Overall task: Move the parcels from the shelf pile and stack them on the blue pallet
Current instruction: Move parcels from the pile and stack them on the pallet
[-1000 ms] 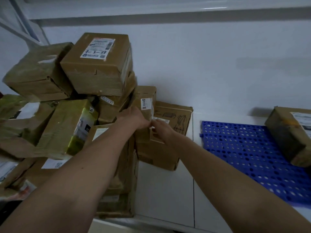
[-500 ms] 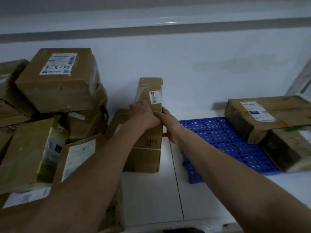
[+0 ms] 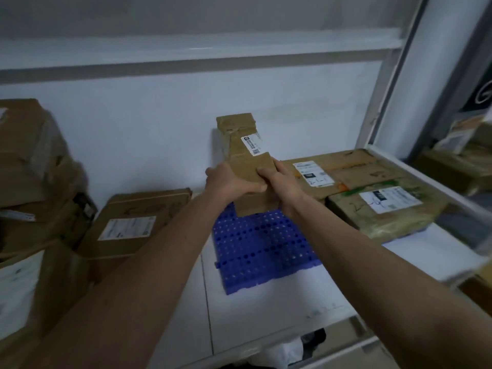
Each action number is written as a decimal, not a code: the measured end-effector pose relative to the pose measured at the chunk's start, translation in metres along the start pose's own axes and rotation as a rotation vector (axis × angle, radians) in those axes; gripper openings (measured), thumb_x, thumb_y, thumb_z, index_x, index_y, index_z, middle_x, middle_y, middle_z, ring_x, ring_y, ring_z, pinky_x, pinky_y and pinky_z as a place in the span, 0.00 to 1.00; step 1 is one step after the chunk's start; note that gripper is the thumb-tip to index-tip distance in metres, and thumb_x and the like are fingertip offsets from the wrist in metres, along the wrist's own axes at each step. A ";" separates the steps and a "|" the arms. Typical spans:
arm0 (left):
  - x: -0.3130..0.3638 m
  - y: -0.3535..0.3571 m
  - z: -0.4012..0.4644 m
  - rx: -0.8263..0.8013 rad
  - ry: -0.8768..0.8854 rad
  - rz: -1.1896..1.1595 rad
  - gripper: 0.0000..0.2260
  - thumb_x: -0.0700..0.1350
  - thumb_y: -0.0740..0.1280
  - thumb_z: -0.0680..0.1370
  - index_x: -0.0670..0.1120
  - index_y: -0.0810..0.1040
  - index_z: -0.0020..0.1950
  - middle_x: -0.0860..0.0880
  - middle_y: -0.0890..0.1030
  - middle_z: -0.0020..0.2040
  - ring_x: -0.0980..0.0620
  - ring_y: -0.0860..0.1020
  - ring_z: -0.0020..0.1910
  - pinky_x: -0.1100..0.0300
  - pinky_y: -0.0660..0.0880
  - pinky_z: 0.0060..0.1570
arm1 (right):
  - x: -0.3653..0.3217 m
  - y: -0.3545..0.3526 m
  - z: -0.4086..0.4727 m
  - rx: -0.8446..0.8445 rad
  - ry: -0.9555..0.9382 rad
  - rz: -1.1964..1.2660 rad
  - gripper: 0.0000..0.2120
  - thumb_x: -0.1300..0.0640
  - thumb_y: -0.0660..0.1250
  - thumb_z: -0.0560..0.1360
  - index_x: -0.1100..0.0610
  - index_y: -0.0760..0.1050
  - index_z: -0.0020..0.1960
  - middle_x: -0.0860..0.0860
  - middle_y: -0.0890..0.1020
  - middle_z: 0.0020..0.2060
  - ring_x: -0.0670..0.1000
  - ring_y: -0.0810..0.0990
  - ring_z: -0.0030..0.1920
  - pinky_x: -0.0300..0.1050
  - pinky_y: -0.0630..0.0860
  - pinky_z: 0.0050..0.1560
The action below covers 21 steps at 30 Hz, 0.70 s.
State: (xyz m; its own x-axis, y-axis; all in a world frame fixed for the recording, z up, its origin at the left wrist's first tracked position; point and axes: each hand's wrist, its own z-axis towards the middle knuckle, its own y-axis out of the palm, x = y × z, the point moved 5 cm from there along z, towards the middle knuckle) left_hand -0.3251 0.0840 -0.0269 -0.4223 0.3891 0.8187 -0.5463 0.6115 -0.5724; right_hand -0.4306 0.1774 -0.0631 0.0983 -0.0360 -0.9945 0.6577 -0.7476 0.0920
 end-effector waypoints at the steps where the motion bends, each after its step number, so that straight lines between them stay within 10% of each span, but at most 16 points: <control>1: 0.010 0.014 0.000 -0.023 0.020 -0.041 0.42 0.57 0.82 0.53 0.48 0.75 0.65 0.47 0.76 0.61 0.48 0.76 0.59 0.52 0.76 0.58 | -0.003 -0.017 0.001 0.009 -0.003 0.013 0.15 0.55 0.65 0.75 0.47 0.75 0.62 0.51 0.83 0.52 0.53 0.82 0.51 0.52 0.80 0.51; 13: 0.134 0.221 0.034 -0.129 0.123 -0.246 0.41 0.49 0.81 0.63 0.49 0.63 0.70 0.50 0.74 0.62 0.50 0.75 0.60 0.49 0.74 0.61 | -0.039 -0.262 0.038 0.130 -0.009 -0.062 0.12 0.49 0.64 0.75 0.52 0.81 0.51 0.52 0.85 0.47 0.55 0.83 0.51 0.53 0.78 0.57; 21: 0.182 0.324 0.053 -0.217 0.108 -0.265 0.43 0.48 0.80 0.63 0.50 0.61 0.73 0.50 0.72 0.66 0.48 0.73 0.63 0.46 0.75 0.60 | -0.041 -0.377 0.048 0.216 0.107 -0.083 0.19 0.37 0.59 0.73 0.48 0.79 0.50 0.49 0.86 0.38 0.50 0.85 0.39 0.41 0.76 0.32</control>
State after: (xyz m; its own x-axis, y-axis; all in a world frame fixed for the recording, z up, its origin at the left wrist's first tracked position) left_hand -0.6172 0.3164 -0.0657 -0.2012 0.2606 0.9442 -0.4553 0.8286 -0.3257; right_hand -0.7184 0.4291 -0.0591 0.1370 0.0932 -0.9862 0.4930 -0.8699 -0.0138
